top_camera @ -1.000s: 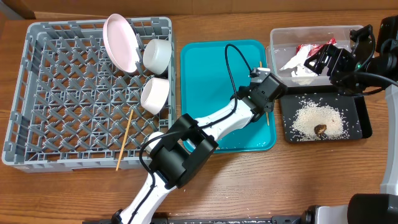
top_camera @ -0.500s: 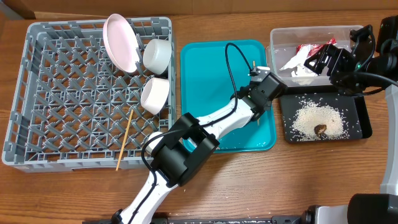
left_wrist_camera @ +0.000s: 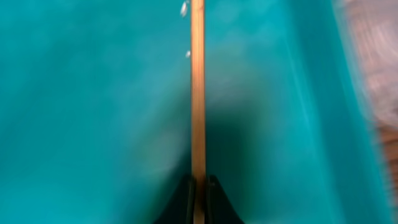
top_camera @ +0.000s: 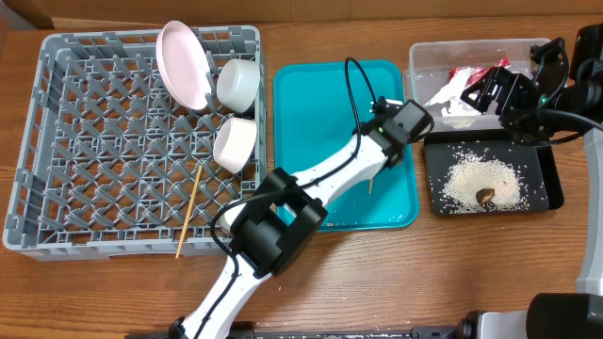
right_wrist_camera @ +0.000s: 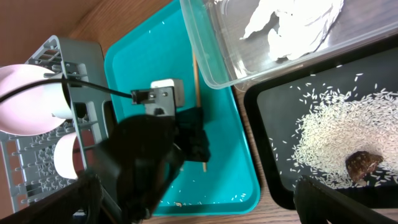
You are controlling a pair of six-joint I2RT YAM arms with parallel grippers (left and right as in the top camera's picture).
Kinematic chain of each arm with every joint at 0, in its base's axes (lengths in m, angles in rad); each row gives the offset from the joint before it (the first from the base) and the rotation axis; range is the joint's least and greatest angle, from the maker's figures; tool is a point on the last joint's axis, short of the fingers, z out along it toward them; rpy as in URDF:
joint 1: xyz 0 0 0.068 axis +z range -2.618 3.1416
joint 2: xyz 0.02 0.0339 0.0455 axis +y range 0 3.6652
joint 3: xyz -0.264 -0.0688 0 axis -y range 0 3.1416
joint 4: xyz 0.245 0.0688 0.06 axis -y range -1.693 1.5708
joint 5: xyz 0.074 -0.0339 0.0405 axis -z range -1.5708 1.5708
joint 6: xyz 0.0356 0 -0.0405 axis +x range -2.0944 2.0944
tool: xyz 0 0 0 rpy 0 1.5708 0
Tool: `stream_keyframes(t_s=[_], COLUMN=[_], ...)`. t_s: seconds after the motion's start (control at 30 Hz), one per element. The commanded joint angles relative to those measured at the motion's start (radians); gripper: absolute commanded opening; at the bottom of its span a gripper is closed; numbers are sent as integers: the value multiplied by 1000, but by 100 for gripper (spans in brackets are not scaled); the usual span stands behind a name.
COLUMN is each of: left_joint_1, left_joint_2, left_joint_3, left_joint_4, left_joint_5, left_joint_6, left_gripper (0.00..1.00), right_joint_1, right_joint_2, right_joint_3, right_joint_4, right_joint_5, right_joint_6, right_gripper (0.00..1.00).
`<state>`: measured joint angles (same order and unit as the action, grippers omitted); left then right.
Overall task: Sort waste into correct bins and load items into the dishwasher
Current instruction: 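Grasp the second chopstick and carry it into the rack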
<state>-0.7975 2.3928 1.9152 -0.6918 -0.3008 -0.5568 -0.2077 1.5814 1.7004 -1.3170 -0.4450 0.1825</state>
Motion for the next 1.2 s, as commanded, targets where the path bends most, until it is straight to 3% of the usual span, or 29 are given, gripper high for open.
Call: stream_keyframes(t_s=[0.0, 0.23, 0.63, 0.73, 0.93, 1.17], left_joint_1=[46, 129, 302, 349, 428, 554], left_joint_2=[27, 27, 26, -10, -109, -336], left_joint_3=[149, 488, 885, 887, 840, 553], left_joint_4=[-129, -513, -998, -998, -998, -998], left_joint_5=[6, 71, 61, 166, 179, 132], left_joint_6=[45, 117, 195, 276, 338, 351], left_gripper=[4, 4, 4, 4, 4, 4], right_joint_1=[5, 5, 5, 5, 5, 5], right_joint_2=[-1, -1, -1, -1, -1, -1], right_joint_3=[0, 0, 0, 0, 0, 0], right_joint_4=[6, 6, 6, 6, 6, 6], right_joint_5=[0, 0, 0, 0, 0, 0], right_joint_6=[-8, -8, -8, -8, -8, -8], right_gripper=[100, 100, 100, 100, 100, 100])
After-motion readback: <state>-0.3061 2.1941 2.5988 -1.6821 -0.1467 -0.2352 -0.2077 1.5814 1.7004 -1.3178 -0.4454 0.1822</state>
